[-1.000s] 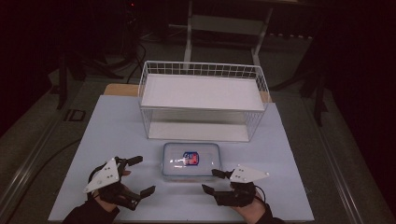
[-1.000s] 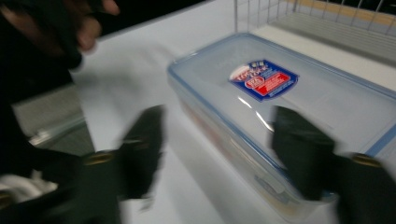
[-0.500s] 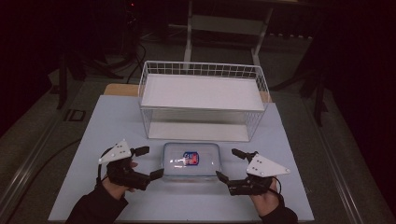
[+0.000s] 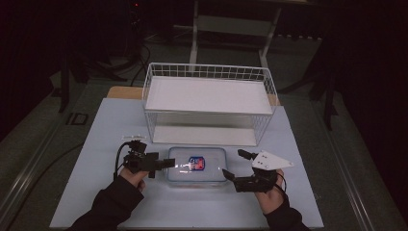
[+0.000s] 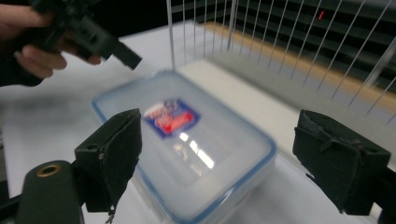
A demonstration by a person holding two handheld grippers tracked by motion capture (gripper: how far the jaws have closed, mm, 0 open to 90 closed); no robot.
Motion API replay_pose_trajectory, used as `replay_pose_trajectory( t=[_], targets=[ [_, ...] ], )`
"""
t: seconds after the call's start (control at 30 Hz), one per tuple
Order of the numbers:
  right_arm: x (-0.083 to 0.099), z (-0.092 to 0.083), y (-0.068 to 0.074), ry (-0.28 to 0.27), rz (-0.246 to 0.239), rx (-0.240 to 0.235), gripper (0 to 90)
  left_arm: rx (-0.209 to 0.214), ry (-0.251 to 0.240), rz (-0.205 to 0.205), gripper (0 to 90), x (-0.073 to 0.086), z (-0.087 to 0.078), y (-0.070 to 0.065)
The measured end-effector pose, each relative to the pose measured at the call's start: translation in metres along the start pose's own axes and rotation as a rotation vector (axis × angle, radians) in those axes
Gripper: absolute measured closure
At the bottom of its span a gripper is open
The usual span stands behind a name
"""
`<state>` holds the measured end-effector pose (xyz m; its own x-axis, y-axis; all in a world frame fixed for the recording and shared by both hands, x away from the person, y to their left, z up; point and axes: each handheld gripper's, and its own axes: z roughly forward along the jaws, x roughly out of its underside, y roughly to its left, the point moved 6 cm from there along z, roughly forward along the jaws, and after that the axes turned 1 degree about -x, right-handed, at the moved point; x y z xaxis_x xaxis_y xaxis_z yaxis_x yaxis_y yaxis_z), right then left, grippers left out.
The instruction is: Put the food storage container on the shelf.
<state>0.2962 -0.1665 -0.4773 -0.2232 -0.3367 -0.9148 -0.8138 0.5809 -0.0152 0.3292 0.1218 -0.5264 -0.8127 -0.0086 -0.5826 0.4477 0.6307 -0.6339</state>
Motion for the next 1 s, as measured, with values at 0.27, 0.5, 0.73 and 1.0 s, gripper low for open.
replay_pose_trajectory(
  t=[0.27, 0.5, 0.73, 1.0],
  targets=[
    [0.013, 0.011, -0.009, 0.082, 0.146, -0.007, 10.7, 0.043, 0.08, -0.184, 17.4, 0.006, 0.012, 0.026],
    [0.019, 0.014, -0.015, 0.104, 0.231, -0.015, 10.6, 0.134, 0.103, -0.296, 33.2, 0.013, 0.017, 0.038],
    [0.022, 0.015, -0.016, 0.125, 0.254, -0.03, 11.1, 0.194, 0.105, -0.302, 50.3, 0.011, 0.015, 0.037],
    [0.028, 0.018, -0.019, 0.159, 0.345, -0.072, 13.8, 0.224, 0.114, -0.258, 53.7, 0.015, 0.012, 0.036]
  ],
)
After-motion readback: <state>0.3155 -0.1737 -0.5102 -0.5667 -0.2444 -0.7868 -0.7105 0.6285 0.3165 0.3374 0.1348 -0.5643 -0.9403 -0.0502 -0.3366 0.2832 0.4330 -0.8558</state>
